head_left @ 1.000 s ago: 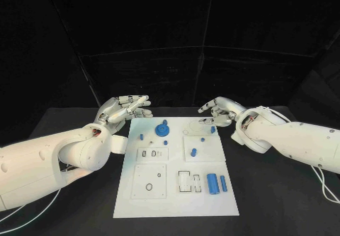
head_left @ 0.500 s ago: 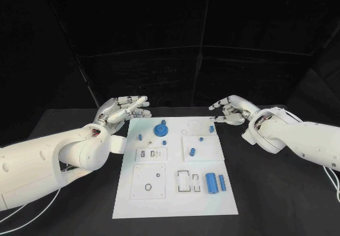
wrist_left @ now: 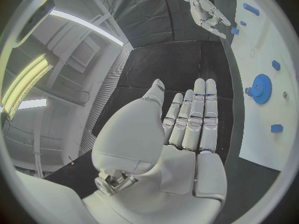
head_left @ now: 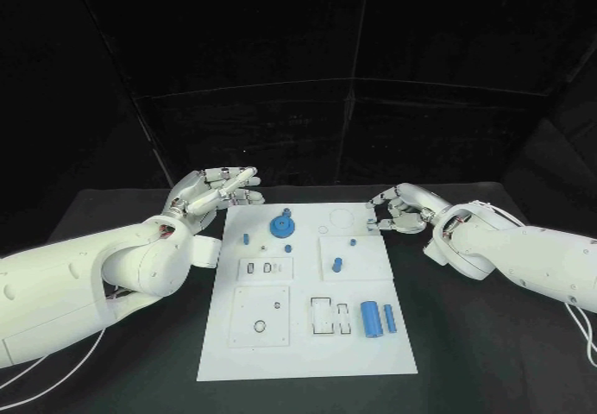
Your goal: Assemble the parts on the task board
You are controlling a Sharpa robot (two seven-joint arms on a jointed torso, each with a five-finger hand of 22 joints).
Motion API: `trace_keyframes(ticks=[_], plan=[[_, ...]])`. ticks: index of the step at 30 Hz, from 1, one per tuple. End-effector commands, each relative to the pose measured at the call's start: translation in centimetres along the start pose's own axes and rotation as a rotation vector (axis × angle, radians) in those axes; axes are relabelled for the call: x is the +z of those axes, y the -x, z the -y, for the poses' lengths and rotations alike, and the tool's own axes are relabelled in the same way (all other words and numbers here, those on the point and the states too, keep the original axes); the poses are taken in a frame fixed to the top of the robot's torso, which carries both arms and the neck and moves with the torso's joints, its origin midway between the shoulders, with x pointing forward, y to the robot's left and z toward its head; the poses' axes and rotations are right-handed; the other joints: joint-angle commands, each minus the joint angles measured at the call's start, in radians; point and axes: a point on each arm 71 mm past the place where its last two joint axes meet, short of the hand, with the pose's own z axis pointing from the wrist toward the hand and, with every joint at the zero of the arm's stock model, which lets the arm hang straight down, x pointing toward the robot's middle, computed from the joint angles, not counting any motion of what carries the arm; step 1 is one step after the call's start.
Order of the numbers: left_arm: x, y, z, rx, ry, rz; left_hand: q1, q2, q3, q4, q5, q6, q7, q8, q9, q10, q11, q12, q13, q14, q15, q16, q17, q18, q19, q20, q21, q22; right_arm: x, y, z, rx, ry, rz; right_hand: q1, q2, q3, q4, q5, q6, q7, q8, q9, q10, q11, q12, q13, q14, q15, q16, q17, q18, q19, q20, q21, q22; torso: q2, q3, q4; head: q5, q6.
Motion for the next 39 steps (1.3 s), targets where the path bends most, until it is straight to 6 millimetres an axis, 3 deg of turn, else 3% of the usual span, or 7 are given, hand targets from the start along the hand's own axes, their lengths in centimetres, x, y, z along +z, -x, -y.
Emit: trace_keyframes(ticks=[1,12,17,27,39], plan=[[0.0,-0.1,0.1,-0.005,-0.005,-0.015,0.006,0.006,-0.001,-0.005,0.005,0.009,0.009,-0.004,0.000,0.009,0.000,-0.005,0.000,-0.006,0.002,-0.004,0.001,0.000,-0.007,-0.002,-0.004,-0.001,0.1,-0.2,0.1,-0.025,0.011,-0.025,0.006,0.002,-0.003,-0.002,0.004,0.006,0.002,0.001,0.001,-0.005,-0.004,-0.003,0.028,0.085,0.005,-0.001,0.173,-0.007,-0.002,-0.002,-0.002,0.001,0.000,-0.0010,-0.0007,0.002,-0.001],[0.1,-0.1,0.1,-0.006,-0.005,-0.016,0.006,0.006,-0.001,-0.005,0.005,0.009,0.009,-0.004,0.000,0.009,0.000,-0.005,0.000,-0.006,0.002,-0.004,0.001,0.000,-0.007,-0.002,-0.004,-0.001,0.3,-0.4,0.8,-0.044,-0.010,-0.038,0.010,0.003,-0.004,-0.005,0.006,0.012,0.001,0.004,0.003,-0.004,-0.005,-0.002,0.029,0.085,0.004,0.000,0.174,-0.007,-0.002,-0.002,-0.002,0.000,-0.001,-0.0002,0.0004,0.001,-0.006],[0.1,-0.1,0.0,-0.006,-0.004,-0.016,0.006,0.006,-0.002,-0.006,0.005,0.010,0.010,-0.004,0.000,0.009,0.000,-0.005,0.000,-0.006,0.002,-0.005,0.001,0.001,-0.008,-0.002,-0.004,-0.002,0.4,-0.5,1.0,-0.051,-0.014,-0.040,0.016,0.009,-0.006,-0.009,0.006,0.030,-0.003,0.014,0.005,-0.003,-0.008,-0.001,0.031,0.086,0.001,0.000,0.176,-0.007,0.000,-0.004,-0.001,0.002,-0.001,0.0001,0.0001,0.006,-0.007],[0.1,0.0,0.0,-0.005,-0.004,-0.015,0.006,0.006,-0.002,-0.006,0.005,0.010,0.010,-0.004,0.000,0.009,0.000,-0.005,0.000,-0.006,0.002,-0.005,0.001,0.001,-0.008,-0.002,-0.004,-0.002,0.6,-0.6,1.2,-0.058,-0.017,-0.046,0.022,0.025,-0.004,-0.013,0.005,0.074,-0.012,0.039,0.011,0.004,-0.017,0.004,0.037,0.087,-0.006,0.001,0.179,-0.008,0.004,-0.011,0.001,0.007,-0.001,0.0004,-0.0002,0.002,-0.012],[0.1,0.0,0.0,-0.005,-0.004,-0.015,0.006,0.007,-0.001,-0.006,0.005,0.010,0.010,-0.005,-0.001,0.009,0.000,-0.006,0.000,-0.006,0.002,-0.005,0.002,0.001,-0.009,-0.002,-0.005,-0.002,0.8,-1.1,1.1,-0.064,-0.018,-0.059,0.022,0.029,-0.003,-0.015,0.005,0.094,-0.018,0.048,0.012,0.008,-0.022,0.007,0.041,0.087,-0.010,0.002,0.182,-0.009,0.007,-0.014,0.002,0.011,-0.002,0.0007,-0.0003,0.002,-0.015]])
